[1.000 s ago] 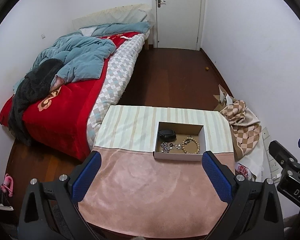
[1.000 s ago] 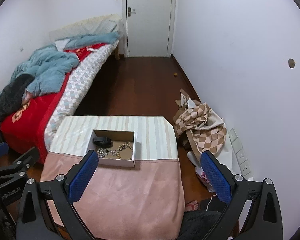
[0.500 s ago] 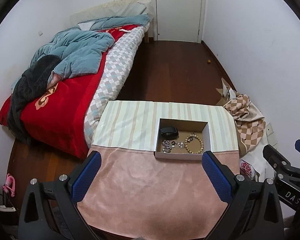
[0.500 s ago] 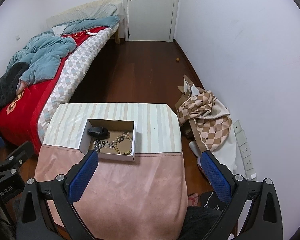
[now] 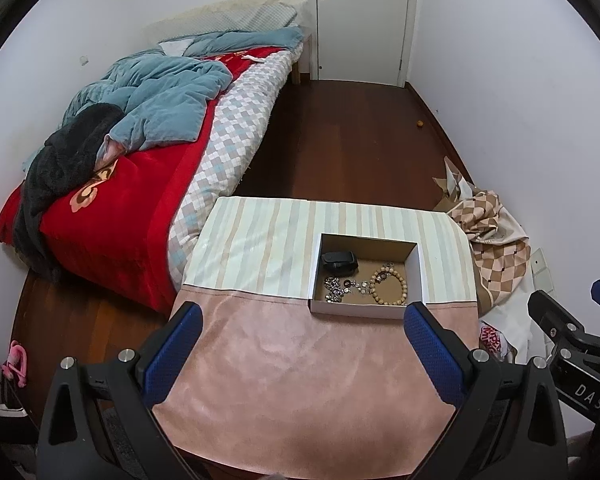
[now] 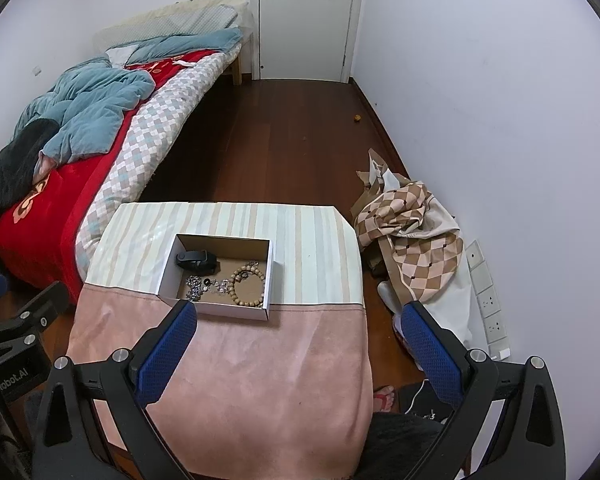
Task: Organize jewelry
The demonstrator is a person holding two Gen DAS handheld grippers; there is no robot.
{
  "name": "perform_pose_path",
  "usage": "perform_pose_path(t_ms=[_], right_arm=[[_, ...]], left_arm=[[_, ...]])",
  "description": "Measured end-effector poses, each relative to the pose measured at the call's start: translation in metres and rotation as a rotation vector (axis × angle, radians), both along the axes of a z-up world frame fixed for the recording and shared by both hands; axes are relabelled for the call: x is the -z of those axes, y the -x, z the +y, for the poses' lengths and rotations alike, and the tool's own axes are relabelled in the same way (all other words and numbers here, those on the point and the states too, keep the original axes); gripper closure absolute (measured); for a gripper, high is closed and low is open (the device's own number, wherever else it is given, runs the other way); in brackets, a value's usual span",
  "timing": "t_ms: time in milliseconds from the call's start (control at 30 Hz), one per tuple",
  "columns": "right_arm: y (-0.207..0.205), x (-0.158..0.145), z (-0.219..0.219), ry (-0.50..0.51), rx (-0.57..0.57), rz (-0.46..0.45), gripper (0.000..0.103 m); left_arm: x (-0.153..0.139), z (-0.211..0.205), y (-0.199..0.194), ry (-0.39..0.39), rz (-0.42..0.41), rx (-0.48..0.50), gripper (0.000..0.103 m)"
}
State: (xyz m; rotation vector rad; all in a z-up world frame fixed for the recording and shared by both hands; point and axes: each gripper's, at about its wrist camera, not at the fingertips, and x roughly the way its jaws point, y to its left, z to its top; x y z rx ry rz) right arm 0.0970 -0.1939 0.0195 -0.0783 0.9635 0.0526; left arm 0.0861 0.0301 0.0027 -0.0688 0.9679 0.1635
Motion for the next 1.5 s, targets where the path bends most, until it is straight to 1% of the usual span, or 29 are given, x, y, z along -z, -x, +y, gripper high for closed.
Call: perform_pose_path(t_ms=[733,1500], right_arm=[[0.005,0.0002,0.0006,-0.002,-0.012,0.016,0.0],[0.0069,-0.0071,0.0027,-0.007,-0.013,0.008,0.0]], left_arm=[[0.0058,0.0026,0.0061,-0.006,0.007,0.002,0.0],[0.0053,0.0025,0.0087,-0.011,-0.002,0.005,0.0]])
